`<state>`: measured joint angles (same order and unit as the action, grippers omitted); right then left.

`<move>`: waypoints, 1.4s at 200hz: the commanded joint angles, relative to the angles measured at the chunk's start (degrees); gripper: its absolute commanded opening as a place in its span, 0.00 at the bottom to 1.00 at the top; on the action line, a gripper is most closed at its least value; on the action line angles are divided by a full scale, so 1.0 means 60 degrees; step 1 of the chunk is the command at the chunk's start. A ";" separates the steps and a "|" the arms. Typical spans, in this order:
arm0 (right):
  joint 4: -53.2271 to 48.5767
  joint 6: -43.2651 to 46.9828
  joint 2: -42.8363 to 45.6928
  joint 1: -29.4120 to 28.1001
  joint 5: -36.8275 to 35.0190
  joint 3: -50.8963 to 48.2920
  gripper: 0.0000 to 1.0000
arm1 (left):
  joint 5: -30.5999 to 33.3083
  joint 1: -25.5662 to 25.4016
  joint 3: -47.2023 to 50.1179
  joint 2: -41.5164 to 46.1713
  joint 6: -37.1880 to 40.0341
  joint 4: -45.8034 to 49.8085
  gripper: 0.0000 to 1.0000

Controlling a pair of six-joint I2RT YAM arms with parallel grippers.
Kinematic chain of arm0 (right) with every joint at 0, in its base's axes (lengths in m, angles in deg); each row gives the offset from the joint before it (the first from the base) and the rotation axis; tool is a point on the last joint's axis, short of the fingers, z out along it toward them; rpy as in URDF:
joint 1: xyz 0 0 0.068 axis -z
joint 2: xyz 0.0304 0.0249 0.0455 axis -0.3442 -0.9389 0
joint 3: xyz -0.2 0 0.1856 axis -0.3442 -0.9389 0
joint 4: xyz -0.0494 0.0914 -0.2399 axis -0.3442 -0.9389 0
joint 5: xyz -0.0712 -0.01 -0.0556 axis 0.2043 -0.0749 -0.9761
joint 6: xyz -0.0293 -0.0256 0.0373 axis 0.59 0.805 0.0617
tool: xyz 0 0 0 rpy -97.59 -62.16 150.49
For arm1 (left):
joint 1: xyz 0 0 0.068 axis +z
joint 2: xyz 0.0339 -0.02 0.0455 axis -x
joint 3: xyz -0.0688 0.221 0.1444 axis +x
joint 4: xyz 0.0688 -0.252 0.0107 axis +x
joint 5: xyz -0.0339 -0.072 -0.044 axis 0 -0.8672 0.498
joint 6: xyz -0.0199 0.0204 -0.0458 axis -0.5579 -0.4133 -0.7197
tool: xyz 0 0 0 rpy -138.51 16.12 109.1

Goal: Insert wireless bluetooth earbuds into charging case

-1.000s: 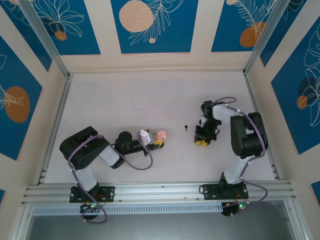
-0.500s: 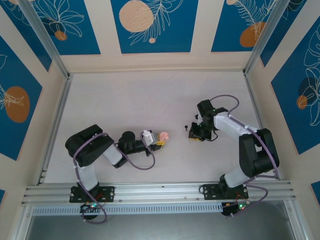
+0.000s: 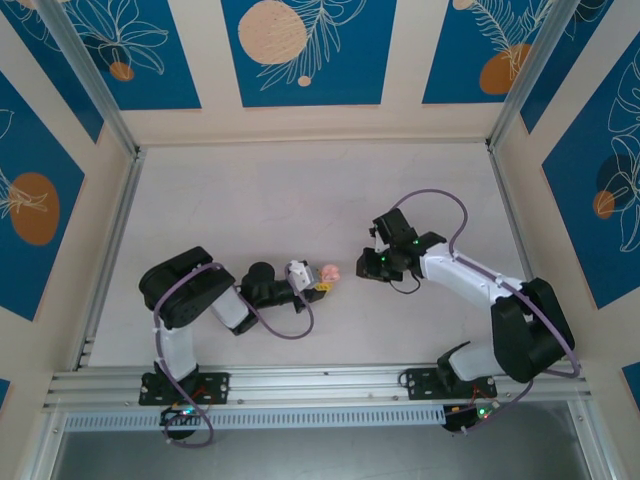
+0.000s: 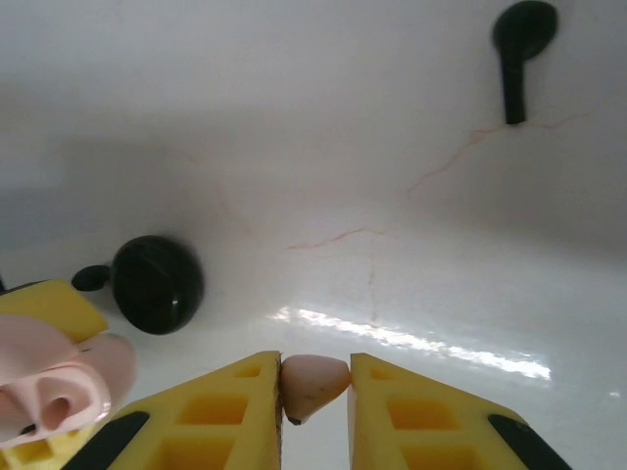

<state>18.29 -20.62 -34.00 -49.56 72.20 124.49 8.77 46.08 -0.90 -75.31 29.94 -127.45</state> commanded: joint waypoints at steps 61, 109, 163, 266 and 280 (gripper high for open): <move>0.1718 -0.1258 0.1412 -0.1104 -0.0964 -0.0893 0.21 | 0.0150 -0.0172 -0.0210 -0.0175 0.0067 -0.0324 0.05; 0.2565 -0.1764 0.1714 -0.1404 -0.1025 -0.1388 0.21 | 0.0152 -0.0178 -0.0282 -0.0220 -0.0007 -0.0324 0.05; 0.3009 -0.2109 0.1626 -0.1787 -0.1134 -0.1516 0.21 | 0.0141 -0.0191 -0.0315 -0.0236 -0.0047 -0.0318 0.05; 0.3167 -0.2190 0.1452 -0.2009 -0.1362 -0.1546 0.21 | 0.0112 -0.0202 -0.0344 -0.0218 -0.0066 -0.0324 0.05; 0.3207 -0.2216 0.1427 -0.2025 -0.1375 -0.1561 0.21 | 0.0126 -0.0209 -0.0330 -0.0200 -0.0090 -0.0324 0.05</move>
<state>36.23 -32.92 -24.95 -61.17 65.51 116.10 9.60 45.62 -2.21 -76.16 29.83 -127.43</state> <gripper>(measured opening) 0.214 0.183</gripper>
